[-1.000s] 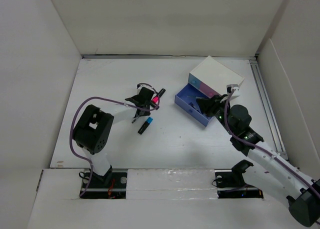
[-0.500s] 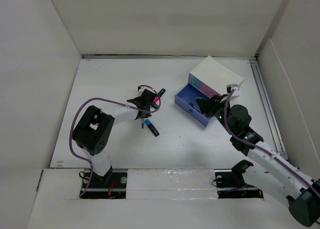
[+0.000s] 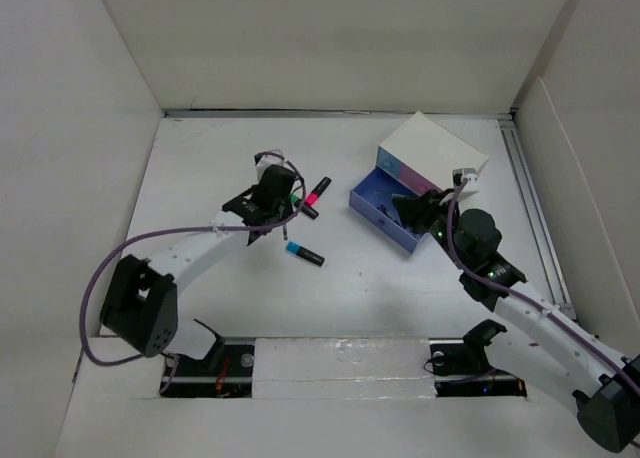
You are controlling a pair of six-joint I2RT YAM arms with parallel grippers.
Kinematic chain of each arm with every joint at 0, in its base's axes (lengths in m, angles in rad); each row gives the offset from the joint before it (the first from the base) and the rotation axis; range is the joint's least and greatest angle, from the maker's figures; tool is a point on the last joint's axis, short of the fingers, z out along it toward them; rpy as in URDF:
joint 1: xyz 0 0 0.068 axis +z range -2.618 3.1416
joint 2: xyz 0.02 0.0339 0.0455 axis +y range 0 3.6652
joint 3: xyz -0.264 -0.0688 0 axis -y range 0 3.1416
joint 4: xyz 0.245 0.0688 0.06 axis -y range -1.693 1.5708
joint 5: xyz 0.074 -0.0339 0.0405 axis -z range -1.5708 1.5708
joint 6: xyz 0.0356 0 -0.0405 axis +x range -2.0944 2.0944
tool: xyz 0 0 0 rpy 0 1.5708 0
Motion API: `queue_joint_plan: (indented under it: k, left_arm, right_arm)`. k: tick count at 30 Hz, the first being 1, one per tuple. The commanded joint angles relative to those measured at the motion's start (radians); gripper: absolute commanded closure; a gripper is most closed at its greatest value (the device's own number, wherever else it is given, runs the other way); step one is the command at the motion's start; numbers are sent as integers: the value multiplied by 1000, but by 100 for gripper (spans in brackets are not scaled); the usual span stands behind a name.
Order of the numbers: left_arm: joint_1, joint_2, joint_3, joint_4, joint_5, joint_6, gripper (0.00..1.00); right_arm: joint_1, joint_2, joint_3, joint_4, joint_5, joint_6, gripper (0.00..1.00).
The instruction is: Organize the desk
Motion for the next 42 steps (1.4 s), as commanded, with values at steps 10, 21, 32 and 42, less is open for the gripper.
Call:
queue_joint_plan:
  k: [10, 21, 32, 42]
  left_arm:
    - [-33, -82, -168, 799, 432, -454, 100]
    - [-239, 343, 159, 985, 336, -607, 100]
    - [-248, 501, 225, 1082, 281, -701, 92]
    - [-248, 417, 187, 1050, 275, -507, 44]
  right_arm:
    - [10, -122, -21, 19, 114, 0, 67]
    - [10, -170, -21, -22, 186, -2, 67]
    - [10, -200, -33, -18, 208, -6, 67]
    - [10, -190, -33, -13, 208, -3, 67]
